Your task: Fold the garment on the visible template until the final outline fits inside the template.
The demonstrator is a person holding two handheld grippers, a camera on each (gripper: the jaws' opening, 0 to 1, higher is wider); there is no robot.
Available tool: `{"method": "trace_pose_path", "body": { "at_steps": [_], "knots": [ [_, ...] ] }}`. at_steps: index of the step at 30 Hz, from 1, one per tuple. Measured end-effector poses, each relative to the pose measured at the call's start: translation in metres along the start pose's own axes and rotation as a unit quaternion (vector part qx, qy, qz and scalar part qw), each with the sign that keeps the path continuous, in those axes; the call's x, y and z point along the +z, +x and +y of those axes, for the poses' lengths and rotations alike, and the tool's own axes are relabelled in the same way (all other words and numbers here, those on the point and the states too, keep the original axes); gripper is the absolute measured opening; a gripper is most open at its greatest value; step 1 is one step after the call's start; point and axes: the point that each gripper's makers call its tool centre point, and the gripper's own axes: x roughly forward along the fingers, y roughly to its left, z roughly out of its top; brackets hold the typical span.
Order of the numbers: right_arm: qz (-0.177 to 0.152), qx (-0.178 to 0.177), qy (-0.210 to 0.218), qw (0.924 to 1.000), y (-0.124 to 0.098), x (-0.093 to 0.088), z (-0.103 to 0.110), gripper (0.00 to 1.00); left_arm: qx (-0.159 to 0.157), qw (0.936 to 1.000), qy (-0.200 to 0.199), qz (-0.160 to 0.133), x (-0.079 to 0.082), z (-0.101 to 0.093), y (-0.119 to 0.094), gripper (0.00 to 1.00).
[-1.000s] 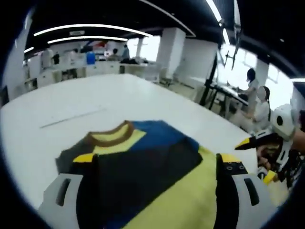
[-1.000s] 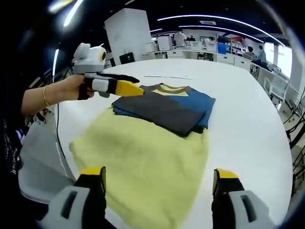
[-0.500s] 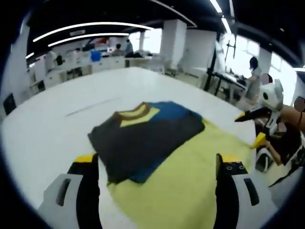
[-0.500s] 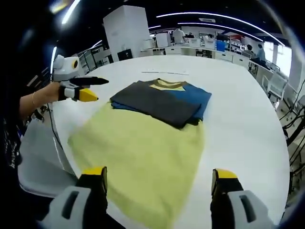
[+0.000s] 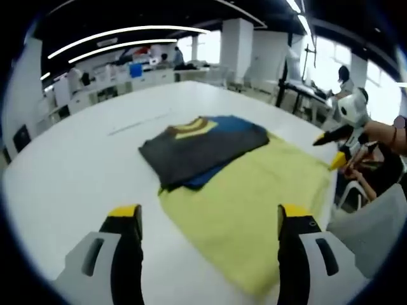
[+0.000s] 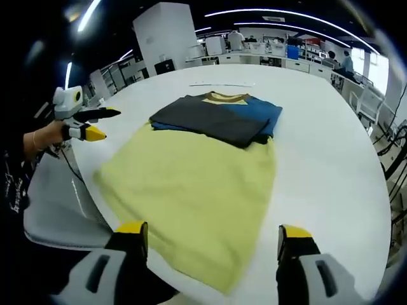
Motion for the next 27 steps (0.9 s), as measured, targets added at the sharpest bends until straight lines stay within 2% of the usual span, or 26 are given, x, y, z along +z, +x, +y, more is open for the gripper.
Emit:
{"method": "trace_pose_path", "body": {
  "at_steps": [2,9,12,15,19,23,27],
  "knots": [
    [0.004,-0.001,0.004,1.0,-0.001,-0.004,-0.001,0.78,-0.002,0.9999,-0.009,0.004,-0.009,-0.005,-0.007,0.8],
    [0.013,-0.007,0.007,0.9999,-0.002,-0.016,-0.002,0.77,-0.004,0.9988,-0.039,0.03,-0.043,-0.015,-0.022,0.76],
    [0.02,-0.006,0.007,0.9998,-0.002,-0.02,-0.001,0.75,-0.015,0.9957,-0.077,0.049,-0.059,-0.023,-0.025,0.71],
    [0.026,-0.014,0.005,0.9995,-0.002,-0.026,-0.002,0.67,-0.015,0.9955,-0.073,0.058,-0.066,-0.029,-0.027,0.69],
    [0.03,-0.015,0.021,0.9992,0.0,-0.033,0.0,0.61,-0.007,0.9916,-0.088,0.094,-0.086,-0.035,-0.033,0.59],
    [0.039,-0.021,0.023,0.9987,-0.002,-0.039,-0.001,0.55,0.002,0.9897,-0.097,0.105,-0.099,-0.037,-0.037,0.51],
    [0.044,-0.029,0.032,0.9981,-0.004,-0.044,-0.004,0.49,0.01,0.9878,-0.114,0.106,-0.105,-0.037,-0.038,0.47]
  ]
}}
